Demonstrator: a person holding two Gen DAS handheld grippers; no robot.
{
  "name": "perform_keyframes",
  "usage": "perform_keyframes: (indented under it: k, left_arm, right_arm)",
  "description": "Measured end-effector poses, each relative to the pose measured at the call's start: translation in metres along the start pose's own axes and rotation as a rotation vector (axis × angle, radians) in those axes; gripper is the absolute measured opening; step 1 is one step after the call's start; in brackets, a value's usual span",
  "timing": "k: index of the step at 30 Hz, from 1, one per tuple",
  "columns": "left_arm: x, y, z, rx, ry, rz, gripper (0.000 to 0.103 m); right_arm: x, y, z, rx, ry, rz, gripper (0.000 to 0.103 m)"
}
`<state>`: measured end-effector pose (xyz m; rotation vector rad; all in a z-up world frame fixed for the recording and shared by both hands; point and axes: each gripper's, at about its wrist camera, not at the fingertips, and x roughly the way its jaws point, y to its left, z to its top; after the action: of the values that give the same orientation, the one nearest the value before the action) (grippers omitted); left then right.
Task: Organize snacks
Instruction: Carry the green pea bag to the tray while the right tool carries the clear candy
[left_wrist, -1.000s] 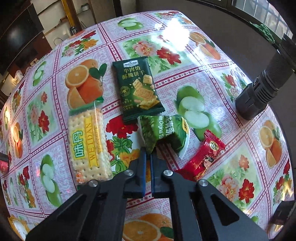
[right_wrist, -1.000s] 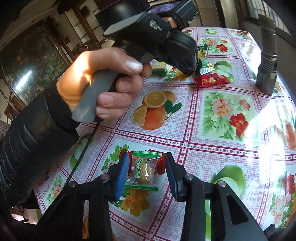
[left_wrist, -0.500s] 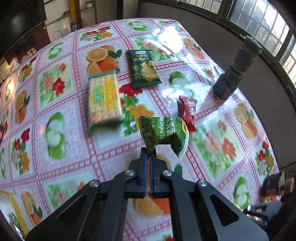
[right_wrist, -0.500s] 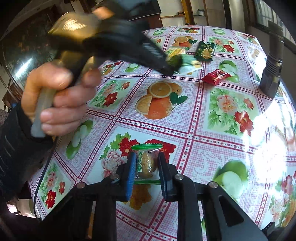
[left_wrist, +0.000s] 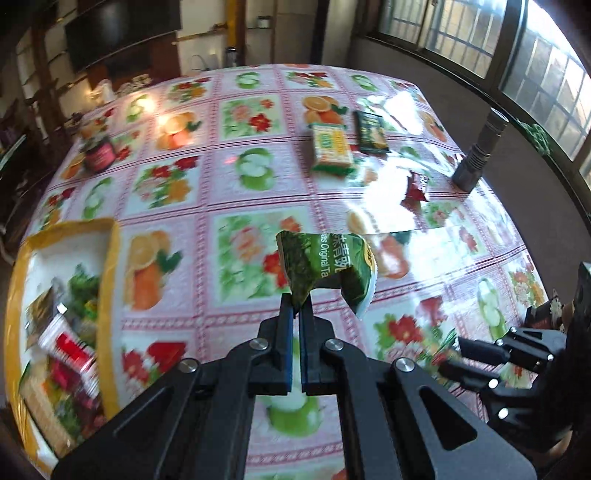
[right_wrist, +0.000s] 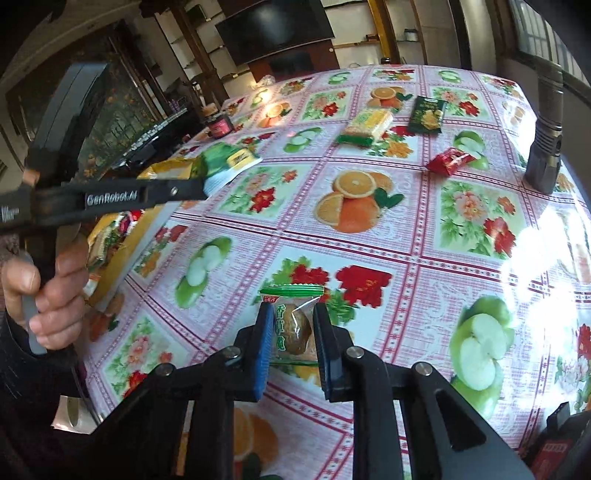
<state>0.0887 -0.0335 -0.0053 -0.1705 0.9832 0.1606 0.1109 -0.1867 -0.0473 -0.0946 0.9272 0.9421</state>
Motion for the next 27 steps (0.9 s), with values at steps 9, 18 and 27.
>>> perform_keyframes:
  k: [9,18,27]
  left_arm:
    - [-0.045,0.05,-0.033,-0.078,-0.068,0.126,0.003]
    - [-0.068,0.09,-0.058,-0.152,-0.097,0.17,0.004]
    - [-0.077,0.121,-0.074,-0.208,-0.105,0.187,0.004]
  right_arm:
    - [0.01,0.041,0.015,-0.049,-0.019,0.08,0.02]
    - [0.026,0.082,0.025,-0.105,-0.009,0.142,0.02]
    - [0.045,0.113,0.037,-0.131,0.005,0.205,0.02]
